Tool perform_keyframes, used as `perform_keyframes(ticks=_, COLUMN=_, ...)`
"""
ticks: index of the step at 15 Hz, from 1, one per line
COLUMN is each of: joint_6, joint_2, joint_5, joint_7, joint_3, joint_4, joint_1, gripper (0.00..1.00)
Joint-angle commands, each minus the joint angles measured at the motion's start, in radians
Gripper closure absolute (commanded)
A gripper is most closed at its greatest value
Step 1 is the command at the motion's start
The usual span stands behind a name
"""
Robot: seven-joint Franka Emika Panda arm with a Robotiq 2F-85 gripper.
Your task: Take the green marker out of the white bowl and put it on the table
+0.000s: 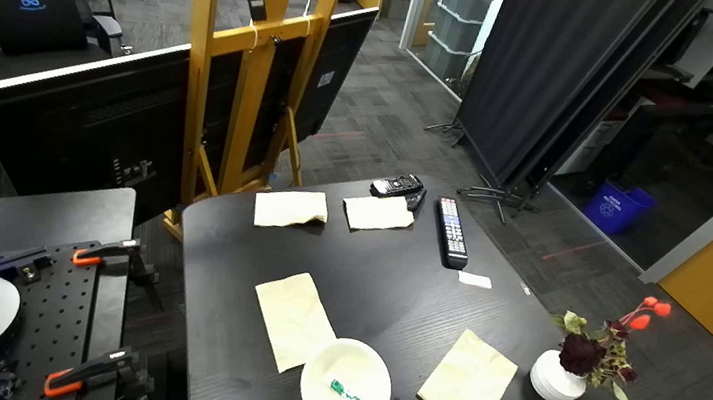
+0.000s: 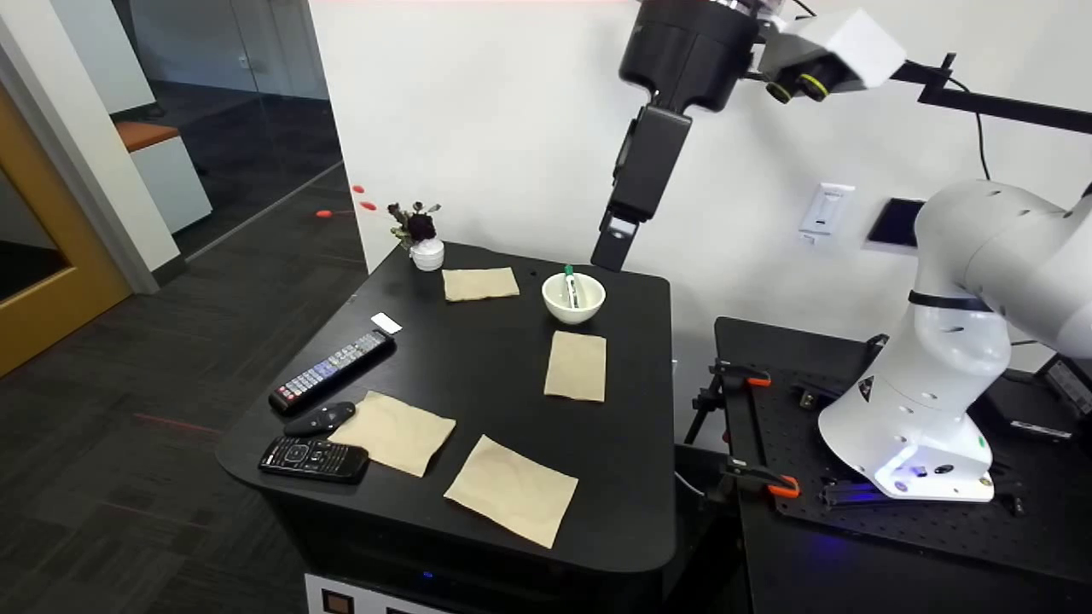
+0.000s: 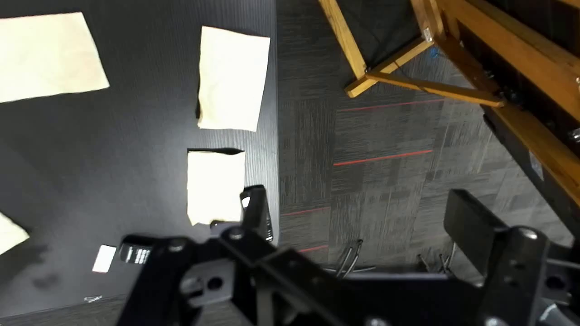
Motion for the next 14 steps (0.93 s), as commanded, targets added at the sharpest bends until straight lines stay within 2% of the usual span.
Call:
perform_keyframes(ticks=1, joint_6=0.061, joint_2=-0.037, joint_5=-0.028, joint_7=0.057, joint_3=-0.024, joint_4=-0.042, joint_1=-0.061, gripper=0.0)
perform_keyframes(ticks=7, joint_6=0.131, joint_2=-0.049, joint_5=-0.127, joint_7=0.166, joint_3=-0.071, joint_4=-0.1, joint_1=-0.206, gripper=0.0)
perform_keyframes(ticks=14, joint_6=0.205, joint_2=-0.004, joint_5=-0.29, joint_7=0.341, joint_3=-0.087, joint_4=-0.175, joint_1=-0.37, gripper=0.0)
